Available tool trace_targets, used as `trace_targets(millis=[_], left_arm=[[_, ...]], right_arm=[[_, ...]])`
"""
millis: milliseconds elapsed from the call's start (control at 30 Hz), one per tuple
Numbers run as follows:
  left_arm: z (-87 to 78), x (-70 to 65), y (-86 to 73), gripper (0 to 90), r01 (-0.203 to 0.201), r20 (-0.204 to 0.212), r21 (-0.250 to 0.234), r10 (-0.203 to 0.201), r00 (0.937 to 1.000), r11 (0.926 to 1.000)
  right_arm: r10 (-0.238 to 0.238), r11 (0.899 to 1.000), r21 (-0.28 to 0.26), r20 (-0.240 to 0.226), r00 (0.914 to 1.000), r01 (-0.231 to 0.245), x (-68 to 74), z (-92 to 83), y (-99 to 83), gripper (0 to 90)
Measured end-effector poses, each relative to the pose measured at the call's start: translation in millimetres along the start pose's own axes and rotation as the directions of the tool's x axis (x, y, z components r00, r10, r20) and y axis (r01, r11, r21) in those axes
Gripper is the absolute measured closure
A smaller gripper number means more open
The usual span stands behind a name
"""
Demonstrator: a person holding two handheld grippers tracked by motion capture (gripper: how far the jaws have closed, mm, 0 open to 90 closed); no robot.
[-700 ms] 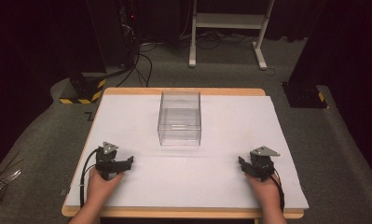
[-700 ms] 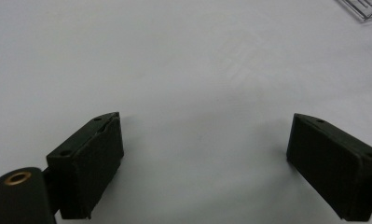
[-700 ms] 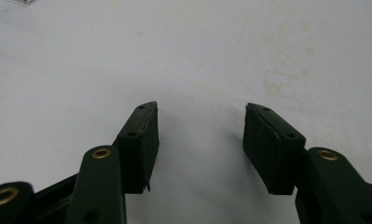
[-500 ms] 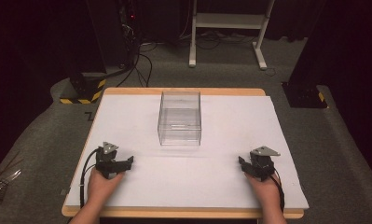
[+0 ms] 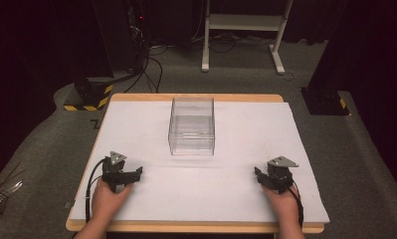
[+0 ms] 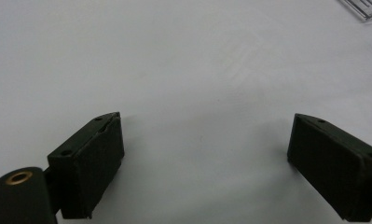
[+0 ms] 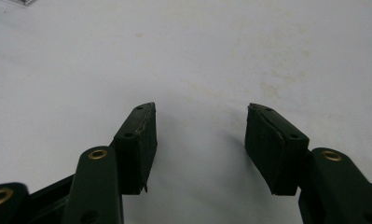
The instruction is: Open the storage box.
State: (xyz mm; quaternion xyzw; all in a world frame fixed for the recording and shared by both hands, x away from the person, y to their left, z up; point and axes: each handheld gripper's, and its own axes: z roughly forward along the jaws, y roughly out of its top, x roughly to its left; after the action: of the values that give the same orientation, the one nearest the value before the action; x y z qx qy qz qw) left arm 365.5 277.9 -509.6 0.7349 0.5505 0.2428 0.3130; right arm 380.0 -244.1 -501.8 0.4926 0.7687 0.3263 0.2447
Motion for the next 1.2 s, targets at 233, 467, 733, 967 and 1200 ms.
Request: trace_targets(millis=[233, 467, 733, 967, 1200], left_arm=[[0.1, -0.1, 0.0, 10.9, 0.000, -0.001, -0.001, 0.000, 1.0000, 1.0000], [0.1, 0.0, 0.0, 10.9, 0.001, -0.001, -0.001, -0.001, 1.0000, 1.0000], [0.1, -0.1, 0.0, 10.9, 0.000, -0.001, -0.001, 0.000, 1.0000, 1.0000], [0.1, -0.1, 0.0, 10.9, 0.000, -0.001, -0.001, 0.000, 1.0000, 1.0000], [0.1, 0.0, 0.0, 10.9, 0.000, 0.000, -0.001, 0.000, 1.0000, 1.0000]], right_arm=[[-0.011, 0.999, -0.037, -0.008, 0.9999, 0.011, 1.8, -5.9, -0.8, 44.0], [-0.029, 0.997, -0.076, -0.016, 0.9994, 0.028, 7.7, -12.2, 2.8, 44.5], [-0.048, 0.995, -0.088, -0.012, 0.9988, 0.047, 16.2, -14.2, 6.5, 46.0], [-0.056, 0.994, -0.094, -0.012, 0.9984, 0.055, 21.2, -15.7, 7.8, 45.9], [-0.071, 0.992, -0.107, -0.023, 0.9972, 0.068, 27.2, -16.8, 9.1, 46.8]])
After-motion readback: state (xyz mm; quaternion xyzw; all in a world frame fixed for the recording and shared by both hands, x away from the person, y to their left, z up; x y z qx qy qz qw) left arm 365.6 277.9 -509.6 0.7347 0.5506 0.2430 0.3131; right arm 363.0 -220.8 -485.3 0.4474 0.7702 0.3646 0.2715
